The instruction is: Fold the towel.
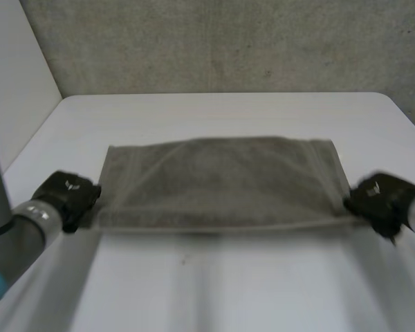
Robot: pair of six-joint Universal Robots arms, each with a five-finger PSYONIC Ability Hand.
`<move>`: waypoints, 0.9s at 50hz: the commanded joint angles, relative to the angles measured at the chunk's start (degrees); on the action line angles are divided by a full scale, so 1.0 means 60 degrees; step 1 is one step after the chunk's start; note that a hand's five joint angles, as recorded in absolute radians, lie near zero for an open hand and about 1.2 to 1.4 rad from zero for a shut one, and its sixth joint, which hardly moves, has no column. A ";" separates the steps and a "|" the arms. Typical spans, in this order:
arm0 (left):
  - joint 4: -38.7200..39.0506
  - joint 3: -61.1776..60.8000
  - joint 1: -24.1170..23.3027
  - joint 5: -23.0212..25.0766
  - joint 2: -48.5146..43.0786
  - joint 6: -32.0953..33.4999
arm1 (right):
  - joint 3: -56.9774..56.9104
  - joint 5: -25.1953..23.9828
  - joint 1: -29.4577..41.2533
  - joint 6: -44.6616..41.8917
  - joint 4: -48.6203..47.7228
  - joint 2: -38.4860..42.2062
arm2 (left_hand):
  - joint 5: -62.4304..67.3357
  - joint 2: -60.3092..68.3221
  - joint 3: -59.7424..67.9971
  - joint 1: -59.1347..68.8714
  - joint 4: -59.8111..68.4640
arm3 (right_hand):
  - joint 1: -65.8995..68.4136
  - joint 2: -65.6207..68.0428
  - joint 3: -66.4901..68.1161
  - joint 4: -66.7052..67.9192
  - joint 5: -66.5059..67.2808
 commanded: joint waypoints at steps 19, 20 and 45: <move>-0.0821 0.3331 -0.0147 0.0487 -0.2992 0.1023 | -0.2278 0.1441 0.1118 0.0200 -0.1289 0.2398 | 0.1698 0.1700 0.1714 0.1914 0.1705 | 0.4101 0.2096 0.1978 0.1911 0.2179; -0.0821 0.3337 -0.0148 0.0487 -0.2997 0.1023 | -0.2527 0.1676 0.1206 0.0274 -0.1757 0.2751 | 0.1698 0.1700 0.1714 0.1914 0.1705 | 0.4101 0.2096 0.1978 0.1911 0.2179; -0.0484 0.9138 -0.0792 0.0340 -0.7421 0.0306 | -0.3908 0.3289 0.1954 0.0640 -0.5585 0.5069 | -0.9826 -0.9824 -0.9810 -0.9610 -0.9819 | -0.7566 -0.9570 -0.9689 -0.9756 -0.9487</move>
